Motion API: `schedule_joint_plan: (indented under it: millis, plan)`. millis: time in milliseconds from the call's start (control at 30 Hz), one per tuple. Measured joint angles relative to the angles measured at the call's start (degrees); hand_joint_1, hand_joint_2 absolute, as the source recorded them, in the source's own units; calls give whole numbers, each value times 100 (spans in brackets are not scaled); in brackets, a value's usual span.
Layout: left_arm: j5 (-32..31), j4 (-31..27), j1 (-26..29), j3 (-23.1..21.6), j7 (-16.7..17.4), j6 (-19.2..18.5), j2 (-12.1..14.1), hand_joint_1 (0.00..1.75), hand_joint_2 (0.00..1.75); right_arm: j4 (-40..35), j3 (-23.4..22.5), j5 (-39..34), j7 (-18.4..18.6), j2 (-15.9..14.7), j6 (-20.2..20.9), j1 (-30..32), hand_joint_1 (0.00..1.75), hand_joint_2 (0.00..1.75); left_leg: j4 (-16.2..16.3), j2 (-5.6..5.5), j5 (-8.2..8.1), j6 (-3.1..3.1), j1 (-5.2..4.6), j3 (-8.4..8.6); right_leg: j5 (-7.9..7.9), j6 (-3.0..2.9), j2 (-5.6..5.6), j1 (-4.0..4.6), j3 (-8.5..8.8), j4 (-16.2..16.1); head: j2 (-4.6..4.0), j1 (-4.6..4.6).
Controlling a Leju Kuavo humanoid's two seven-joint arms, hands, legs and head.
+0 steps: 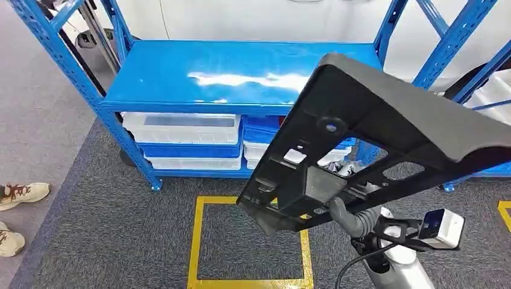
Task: Take the parts from the cabinet and place them on the table.
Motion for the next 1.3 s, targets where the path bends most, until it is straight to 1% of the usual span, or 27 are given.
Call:
schedule_joint_plan:
  millis: [100, 133, 167, 200, 267, 300, 367, 433, 467, 500, 567, 633, 667, 700, 767, 800, 833, 867, 933, 967, 1000, 1033, 1133, 1167, 1200, 1267, 1300]
  plan:
    - [-7, 0, 13, 26, 20, 0, -2, 0, 0, 2, 31, -15, 9, 0, 4, -13, 173, 175, 16, 2, 18, 86, -10, -62, 105, 107, 1, 6, -34, 1, 0, 0]
    - [-7, 0, 25, 33, 22, 0, -9, 0, 0, 7, 39, -13, 7, 0, 4, -12, 173, 175, -33, 20, 70, 160, 36, -101, 79, 148, 11, 6, -68, 17, 0, 0]
    - [-7, 0, 11, 42, 22, 0, -9, 0, 0, 22, 50, -13, -4, -2, 4, -16, 173, 175, -31, 38, 118, 216, 34, -131, -87, 178, 31, -25, -118, 119, 0, 0]
    - [-7, 0, 4, 61, 22, 0, -11, 0, 0, 30, 57, -11, -7, -11, 13, -21, 173, 175, -26, 43, 161, 272, 34, -181, -391, 194, 41, -26, -227, 432, 0, 0]
    - [-7, 0, -2, 103, 22, 0, -15, 0, 0, 50, 77, -11, -13, -13, 17, -20, 173, 175, -16, 49, 245, 297, 19, -291, -942, 224, 56, -35, -534, 1368, 0, 0]
    - [-7, 0, -1, 118, 22, 0, -15, 0, 0, 66, 83, -11, -15, -13, 20, -20, 173, 175, -4, 50, 289, 296, 12, -355, -1068, 232, 59, -37, -635, 1741, 0, 0]
    - [-7, 0, 1, 127, 22, 0, -15, 0, 0, 94, 92, -11, -13, -15, 20, -19, 173, 175, 32, 50, 349, 288, 6, -475, -890, 223, 60, -37, -471, 1701, 0, 0]
    - [-7, 0, 1, 129, 22, 0, -20, 0, 0, 96, 101, -11, -15, -15, 20, -32, 173, 175, 85, 41, 399, 266, -3, -569, -472, 162, 64, -31, 164, 750, 0, 0]
    - [-7, 0, -1, 131, 22, 0, -26, 0, 0, 96, 109, -11, -15, -15, 22, -49, 173, 175, 108, 39, 422, 254, -7, -598, -402, 112, 71, -23, 495, 241, 0, 0]
    - [-7, 0, -1, 131, 22, 0, -42, 0, 0, 96, 118, -11, -13, -17, 22, -76, 173, 175, 120, 36, 455, 217, -36, -643, -536, 80, 79, 22, 640, -46, 0, 0]
    - [-4, 0, -4, 138, 22, 0, -42, 0, 0, 96, 131, -74, -4, -28, 17, -110, 173, 175, 80, 39, 545, 144, -16, -646, -435, 57, 85, 42, 569, -35, 0, 0]
    - [-9, 0, 3, 157, 24, 6, -48, 0, 0, 105, 140, -179, 52, -59, -4, -191, 173, 175, 43, 31, 646, 69, -42, -682, -325, -29, 78, 27, 489, -84, 0, 0]
    - [-7, 0, -2, 175, 26, 15, -48, 0, 0, 120, 146, -227, 85, -61, -4, -249, 173, 175, 115, 31, 501, 63, -1, -721, -244, -72, 35, -18, 465, -120, 0, 0]
    - [-7, 0, -2, 179, 33, 15, -48, 0, 0, 127, 151, -266, 120, -61, -4, -305, 173, 175, 329, 36, 185, 41, -13, -820, -186, -133, 40, -15, 388, -135, 0, 0]
    - [-7, 0, -10, 205, 37, 20, -46, 0, 0, 133, 151, -304, 190, -68, -28, -345, 173, 175, 1139, 37, -474, -6, 5, -1024, -67, -156, 33, -6, 238, -121, 0, 0]
    - [-7, 0, -11, 234, 37, 20, -48, 0, 0, 144, 155, -301, 201, -68, -48, -347, 173, 175, 1563, 37, -660, -31, 6, -1109, -6, -154, 25, 0, 146, -106, 0, 0]
    - [-9, 0, -13, 260, 37, 20, -57, 0, 0, 146, 173, -273, 201, -68, -79, -346, 173, 175, 1828, 37, -654, -47, 7, -1120, 57, -145, 24, 1, 44, -84, 0, 0]
    - [-26, 0, -12, 271, 35, 22, -61, 0, 0, 146, 184, -220, 195, -68, -138, -346, 173, 175, 1846, 37, -474, -56, 10, -1032, 113, -136, 24, 1, -54, -60, 0, 0]
    - [-70, -2, -12, 284, 26, 24, -61, 0, 0, 144, 203, -129, 177, -66, -269, -361, 173, 175, 1226, 38, 7, -65, 25, -521, 218, -98, 24, -6, -253, 8, 0, 0]
    - [-105, -11, -21, 299, 20, 24, -63, 0, 0, 144, 214, -122, 177, -66, -350, -392, 173, 175, 696, 37, 47, -62, 38, -138, 264, -70, 27, -6, -332, 60, 0, 0]
    - [-124, -11, -48, 310, 20, 20, -66, 0, 0, 125, 219, -122, 188, -66, -402, -425, 173, 175, 161, 33, -231, -48, 14, 201, 298, -32, 30, 22, -401, 101, 0, -2]
    - [-144, -18, -59, 319, 11, 13, -66, 0, 0, 114, 221, -110, 201, -63, -483, -453, 173, 175, 12, 1, -273, 58, -15, 273, 337, 2, 23, 18, -404, 117, 0, 0]
    - [-197, -17, -52, 376, 2, -9, -83, 0, 0, 52, 236, 62, 175, 7, -647, -431, 173, 175, 37, 9, -166, 170, -25, 144, 511, 107, 24, 17, -400, 64, 0, 0]
    - [-225, -20, -50, 404, -2, -24, -96, 0, 0, 26, 243, 122, 162, 17, -682, -395, 173, 175, 10, 52, -82, 234, 9, 89, 443, 140, 45, -19, -441, 93, 0, 0]
    - [-243, -20, -54, 411, -4, -31, -101, 0, 0, -2, 256, 155, 155, 50, -710, -374, 173, 175, 14, 58, -10, 277, 4, 9, 99, 156, 58, -23, -526, 267, 0, 0]
    - [-310, -20, -58, 415, -13, -50, -118, 0, 0, -59, 269, 239, 151, 98, -748, -349, 173, 175, 17, 82, 127, 321, -6, -146, -628, 194, 66, -37, -705, 1022, 0, 0]
    - [-350, -20, -57, 415, -13, -79, -127, 0, 0, -81, 267, 263, 131, 112, -754, -322, 173, 175, 24, 83, 200, 323, -11, -243, -858, 212, 66, -41, -783, 1466, 0, 0]
